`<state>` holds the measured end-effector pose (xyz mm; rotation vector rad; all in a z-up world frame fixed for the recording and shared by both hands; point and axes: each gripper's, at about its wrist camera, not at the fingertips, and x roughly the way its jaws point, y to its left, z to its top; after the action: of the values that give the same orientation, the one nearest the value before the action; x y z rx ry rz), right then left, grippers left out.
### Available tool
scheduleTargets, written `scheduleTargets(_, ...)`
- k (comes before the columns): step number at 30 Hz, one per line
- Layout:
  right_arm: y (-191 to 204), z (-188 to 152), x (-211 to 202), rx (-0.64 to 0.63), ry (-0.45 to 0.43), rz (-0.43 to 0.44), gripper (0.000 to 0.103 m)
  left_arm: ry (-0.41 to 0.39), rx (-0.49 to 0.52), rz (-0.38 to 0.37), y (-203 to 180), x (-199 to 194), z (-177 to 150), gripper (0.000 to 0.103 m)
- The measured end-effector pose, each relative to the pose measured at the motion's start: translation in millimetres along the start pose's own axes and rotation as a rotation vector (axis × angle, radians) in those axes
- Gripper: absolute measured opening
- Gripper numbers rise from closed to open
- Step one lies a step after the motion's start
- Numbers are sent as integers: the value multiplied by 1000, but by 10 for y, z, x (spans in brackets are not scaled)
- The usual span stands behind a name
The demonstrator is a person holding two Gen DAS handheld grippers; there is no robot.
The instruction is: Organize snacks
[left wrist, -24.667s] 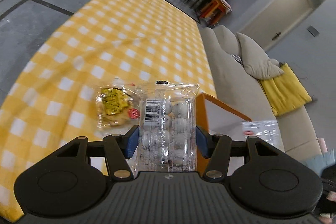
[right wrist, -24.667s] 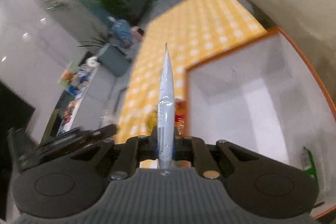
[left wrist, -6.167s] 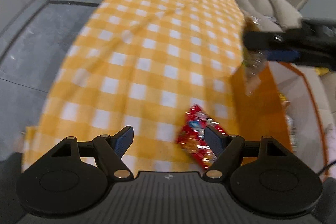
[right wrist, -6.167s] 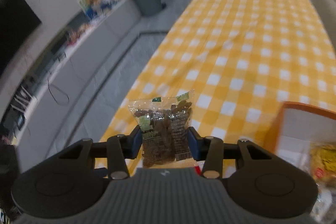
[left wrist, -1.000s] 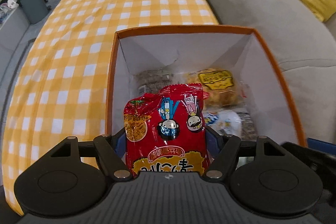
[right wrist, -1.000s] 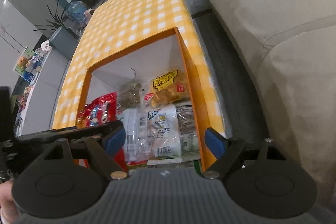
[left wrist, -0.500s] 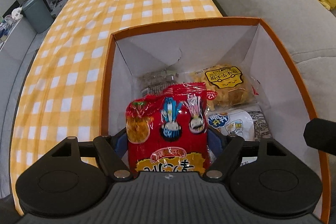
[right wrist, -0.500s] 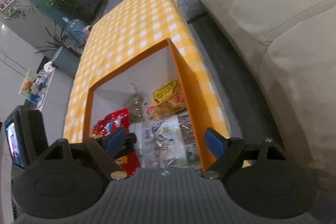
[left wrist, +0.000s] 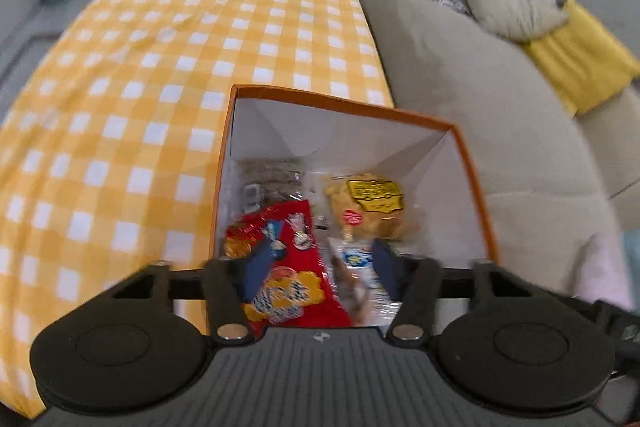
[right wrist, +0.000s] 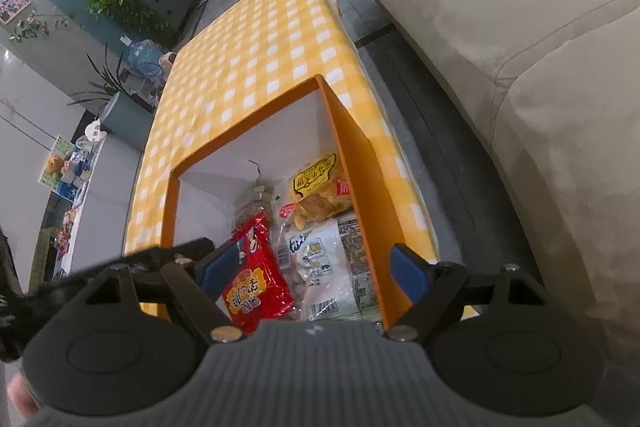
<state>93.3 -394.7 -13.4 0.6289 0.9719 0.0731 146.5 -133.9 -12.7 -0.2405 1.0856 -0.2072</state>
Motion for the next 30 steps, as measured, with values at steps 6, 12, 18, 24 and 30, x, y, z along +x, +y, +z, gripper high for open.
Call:
scheduleTargets(6, -17, 1, -66, -6, -12, 8, 81, -25, 10, 39, 33, -272, -110, 35)
scheduleTargets(12, 17, 0, -143, -50, -18, -6, 81, -5, 127, 234, -53, -466, -309, 54)
scheduleTargets(18, 241, -78, -420, -138, -89, -80, 83, -18, 238, 192, -166, -771, -559, 90)
scheduleTargets(24, 548, -275, -586, -217, -95, -192, 89, -28, 242, 188, -177, -1104, -825, 91)
scheduleTargets(30, 715, -801, -703, -354, -60, -378, 96, 4, 185, 159, -146, -1294, -881, 91)
